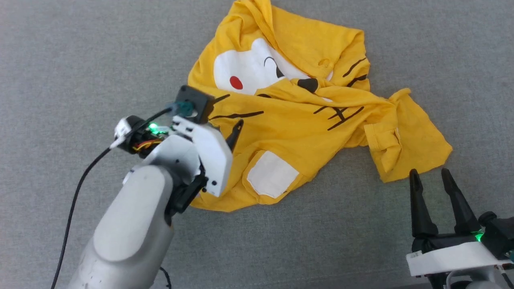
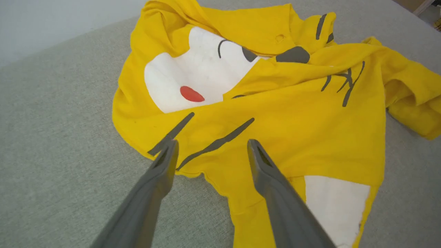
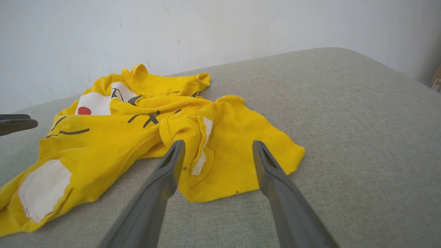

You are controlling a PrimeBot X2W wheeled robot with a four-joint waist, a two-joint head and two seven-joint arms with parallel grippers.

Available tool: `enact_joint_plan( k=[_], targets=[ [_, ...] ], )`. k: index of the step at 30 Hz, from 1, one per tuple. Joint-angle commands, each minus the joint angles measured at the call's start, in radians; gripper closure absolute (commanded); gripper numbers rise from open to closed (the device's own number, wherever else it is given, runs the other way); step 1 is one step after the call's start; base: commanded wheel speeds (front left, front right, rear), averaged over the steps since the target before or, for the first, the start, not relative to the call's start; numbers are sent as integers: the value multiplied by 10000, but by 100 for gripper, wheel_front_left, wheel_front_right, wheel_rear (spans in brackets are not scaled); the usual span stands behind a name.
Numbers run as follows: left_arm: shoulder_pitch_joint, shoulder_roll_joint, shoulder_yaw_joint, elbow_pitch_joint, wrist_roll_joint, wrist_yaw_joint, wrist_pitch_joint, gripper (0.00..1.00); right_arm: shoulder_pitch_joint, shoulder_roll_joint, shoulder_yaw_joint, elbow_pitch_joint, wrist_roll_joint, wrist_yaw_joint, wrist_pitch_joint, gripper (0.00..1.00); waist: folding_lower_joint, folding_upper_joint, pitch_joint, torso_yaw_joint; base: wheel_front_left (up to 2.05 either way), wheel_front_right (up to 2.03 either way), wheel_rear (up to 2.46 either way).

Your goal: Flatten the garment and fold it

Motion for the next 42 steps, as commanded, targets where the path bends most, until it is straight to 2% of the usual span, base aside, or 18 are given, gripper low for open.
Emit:
enact_joint_plan(
  k=[1, 5, 10, 11, 12, 16, 20, 25, 31, 33, 34, 37, 42],
  targets=[
    [-376, -76, -195, 387, -70, -77, 620, 0, -183, 27, 40, 60, 79, -19, -65, 0, 0, 0, 183, -121, 0, 0, 0],
    [-878, -24, -490, 1080, 122, -30, 1591, 0, -283, 27, 22, 142, 145, -19, -99, 0, 0, 0, 407, -257, 0, 0, 0],
    [-1259, 54, -562, 1758, 397, 123, 1561, 0, -428, 27, -30, 222, 170, -19, -139, 0, 0, 0, 616, -410, 0, 0, 0],
    [-1292, 40, -566, 1865, 404, 129, 1460, 23, -447, 27, -39, 235, 168, -19, -146, 0, 0, 0, 633, -426, 0, 0, 0],
    [-1309, 27, -583, 1969, 381, 103, 1384, 100, -459, 27, -51, 247, 170, -19, -153, 0, 0, 0, 644, -438, 0, 0, 0],
    [-1372, -18, -476, 2177, 221, 114, 1096, 100, -448, 27, -135, 286, 173, -19, -175, 0, 0, 0, 624, -401, 0, 0, 0],
    [-1720, 45, -119, 1969, 335, 508, 382, 100, -446, 28, -177, 285, 149, -19, -187, 0, 0, 0, 653, -312, 0, 0, 0],
    [-2380, 280, 337, 2045, 919, 1221, -1298, 100, -508, 28, -130, 193, 80, -19, -194, 0, 0, 0, 878, -325, 0, 0, 0],
    [-3063, 330, 662, 3302, 1210, 1659, -3246, 98, -633, 28, -72, 187, -42, -19, -153, 0, 0, 0, 1187, -481, 0, 0, 0],
    [-3186, 274, 714, 3886, 1157, 1657, -3726, 36, -682, 28, -20, 213, -69, -19, -120, 0, 0, 0, 1224, -550, 0, 0, 0],
    [-3239, 216, 771, 4151, 1088, 1675, -3934, 0, -699, 28, 0, 229, -77, -19, -109, 0, 0, 0, 1229, -569, 0, 0, 0],
    [-3348, -28, 916, 4702, 809, 1627, -4549, 0, -684, 28, -38, 267, -100, -19, -94, 0, 0, 0, 1160, -519, 0, 0, 0],
    [-3336, -242, 1076, 4880, 475, 1512, -5223, 0, -581, 28, -93, 281, -172, -19, -16, 0, 0, 0, 891, -331, 0, 0, 0]
  ],
)
